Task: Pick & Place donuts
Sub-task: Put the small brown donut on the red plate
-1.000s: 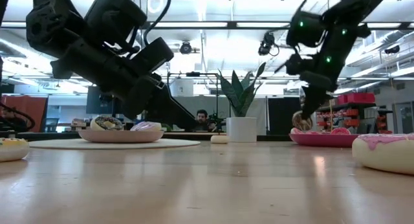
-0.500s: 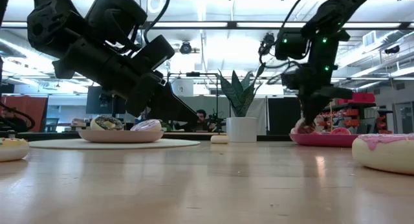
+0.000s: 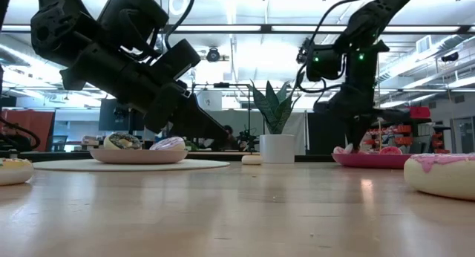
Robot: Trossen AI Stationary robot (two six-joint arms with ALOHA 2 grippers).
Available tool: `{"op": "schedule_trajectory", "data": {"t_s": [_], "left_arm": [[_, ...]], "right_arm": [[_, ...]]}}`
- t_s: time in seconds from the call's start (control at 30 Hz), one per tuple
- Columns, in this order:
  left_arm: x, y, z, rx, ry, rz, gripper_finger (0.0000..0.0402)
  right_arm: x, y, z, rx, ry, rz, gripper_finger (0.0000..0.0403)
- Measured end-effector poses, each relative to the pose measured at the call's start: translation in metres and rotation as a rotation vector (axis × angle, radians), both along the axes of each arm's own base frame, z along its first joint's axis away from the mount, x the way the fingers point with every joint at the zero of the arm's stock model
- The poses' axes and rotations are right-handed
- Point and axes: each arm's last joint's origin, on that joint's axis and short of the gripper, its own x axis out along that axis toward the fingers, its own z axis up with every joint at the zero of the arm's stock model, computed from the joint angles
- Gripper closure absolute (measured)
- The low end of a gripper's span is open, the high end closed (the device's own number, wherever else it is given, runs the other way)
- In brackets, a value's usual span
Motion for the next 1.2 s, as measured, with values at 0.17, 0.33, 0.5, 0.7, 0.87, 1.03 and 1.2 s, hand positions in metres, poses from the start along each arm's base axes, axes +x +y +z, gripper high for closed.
{"op": "schedule_trajectory", "data": {"t_s": [0.17,0.33,0.5,0.7,0.87,1.03,1.2], "left_arm": [[0.000,0.000,0.000,0.000,-0.002,0.000,0.0198],[0.001,0.000,0.002,-0.003,-0.017,0.000,0.0198],[0.001,0.000,0.003,-0.006,-0.032,-0.001,0.0198],[0.002,0.000,0.004,-0.008,-0.041,0.000,0.0198],[0.002,0.000,0.004,-0.010,-0.048,0.000,0.0198],[0.002,0.000,0.005,-0.011,-0.053,0.000,0.0198],[0.002,0.000,0.005,-0.012,-0.056,0.000,0.0198]], "right_arm": [[-0.002,0.005,0.001,-0.060,0.097,0.089,0.0392],[0.002,0.016,0.002,-0.119,0.177,0.247,0.0393],[0.007,0.025,0.002,-0.123,0.199,0.361,0.0393],[0.010,0.028,0.001,-0.161,0.243,0.455,0.0394],[0.013,0.026,-0.008,-0.199,0.358,0.547,0.0394],[0.017,0.028,-0.019,-0.211,0.442,0.615,0.0394],[0.023,0.033,-0.022,-0.227,0.433,0.664,0.0392]]}}
